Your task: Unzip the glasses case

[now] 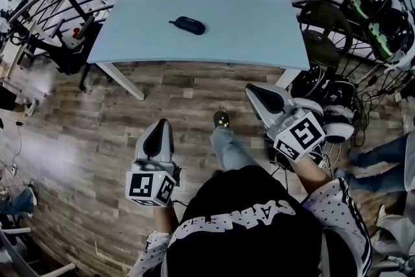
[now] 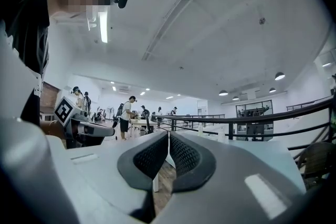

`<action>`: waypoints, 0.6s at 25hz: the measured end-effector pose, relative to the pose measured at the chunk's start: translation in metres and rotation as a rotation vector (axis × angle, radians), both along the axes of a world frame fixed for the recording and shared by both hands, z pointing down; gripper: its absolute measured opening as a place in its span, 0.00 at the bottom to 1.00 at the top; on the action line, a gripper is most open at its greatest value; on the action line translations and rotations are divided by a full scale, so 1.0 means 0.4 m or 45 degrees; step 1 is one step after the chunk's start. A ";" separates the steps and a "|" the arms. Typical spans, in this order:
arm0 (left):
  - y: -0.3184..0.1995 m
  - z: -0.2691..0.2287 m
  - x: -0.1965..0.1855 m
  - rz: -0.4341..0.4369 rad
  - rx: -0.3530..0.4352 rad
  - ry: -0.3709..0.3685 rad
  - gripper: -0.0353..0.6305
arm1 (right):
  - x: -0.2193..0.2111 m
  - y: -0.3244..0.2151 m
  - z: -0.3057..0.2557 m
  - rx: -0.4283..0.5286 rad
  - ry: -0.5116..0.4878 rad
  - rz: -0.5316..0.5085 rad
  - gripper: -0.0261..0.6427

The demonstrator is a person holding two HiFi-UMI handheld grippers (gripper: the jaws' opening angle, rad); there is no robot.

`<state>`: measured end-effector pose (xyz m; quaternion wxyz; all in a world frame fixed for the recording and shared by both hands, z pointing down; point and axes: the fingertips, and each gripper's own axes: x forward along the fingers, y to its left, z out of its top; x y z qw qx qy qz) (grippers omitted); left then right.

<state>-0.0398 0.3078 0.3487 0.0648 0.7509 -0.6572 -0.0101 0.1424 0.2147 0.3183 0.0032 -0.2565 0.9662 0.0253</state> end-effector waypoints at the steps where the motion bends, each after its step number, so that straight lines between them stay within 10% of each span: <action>1: -0.007 0.000 -0.012 -0.013 -0.004 -0.007 0.05 | -0.010 -0.015 0.002 0.001 -0.006 -0.008 0.03; 15: -0.272 0.003 -0.221 -0.097 -0.054 -0.083 0.05 | -0.233 -0.346 0.057 -0.030 -0.044 -0.057 0.03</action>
